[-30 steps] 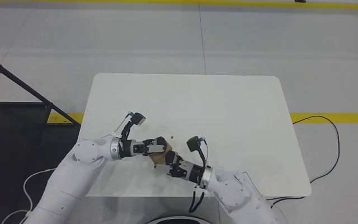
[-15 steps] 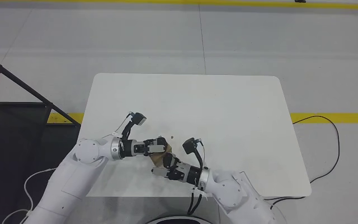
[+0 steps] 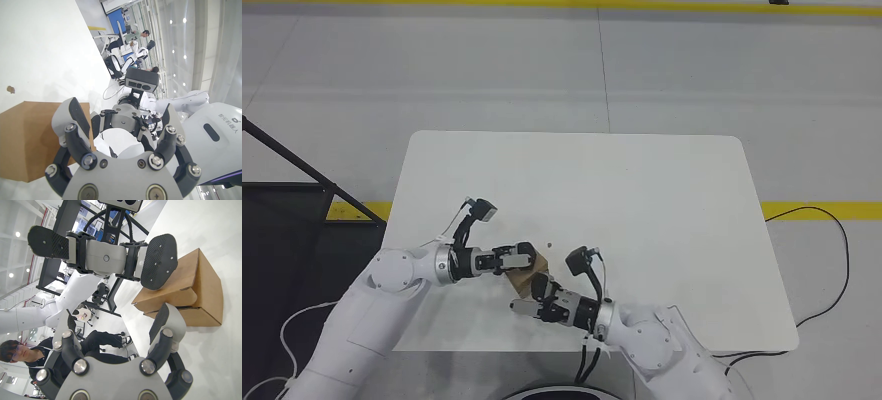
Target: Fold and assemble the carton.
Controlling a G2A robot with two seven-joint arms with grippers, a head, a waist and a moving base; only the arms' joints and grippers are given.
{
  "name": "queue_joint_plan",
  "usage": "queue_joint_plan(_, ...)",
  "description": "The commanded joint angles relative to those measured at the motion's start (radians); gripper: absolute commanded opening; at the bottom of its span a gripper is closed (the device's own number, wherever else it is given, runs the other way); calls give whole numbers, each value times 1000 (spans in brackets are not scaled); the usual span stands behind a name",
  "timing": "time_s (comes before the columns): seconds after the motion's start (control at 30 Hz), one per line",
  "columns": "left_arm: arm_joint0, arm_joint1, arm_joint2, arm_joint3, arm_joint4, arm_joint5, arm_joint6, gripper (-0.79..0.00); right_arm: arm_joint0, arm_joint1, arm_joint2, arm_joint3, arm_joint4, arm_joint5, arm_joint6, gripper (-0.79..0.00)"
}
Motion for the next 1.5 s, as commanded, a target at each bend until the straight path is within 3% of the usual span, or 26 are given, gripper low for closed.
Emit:
queue_joint_plan(0.0, 0, 0, 1, 2, 2, -1, 0, 0, 1, 0, -1, -3, -1, 2, -1, 0)
queue_joint_plan(1.47, 5, 2, -23, 43, -33, -9, 1, 0, 22, -4, -21, 1, 0, 20, 5, 0)
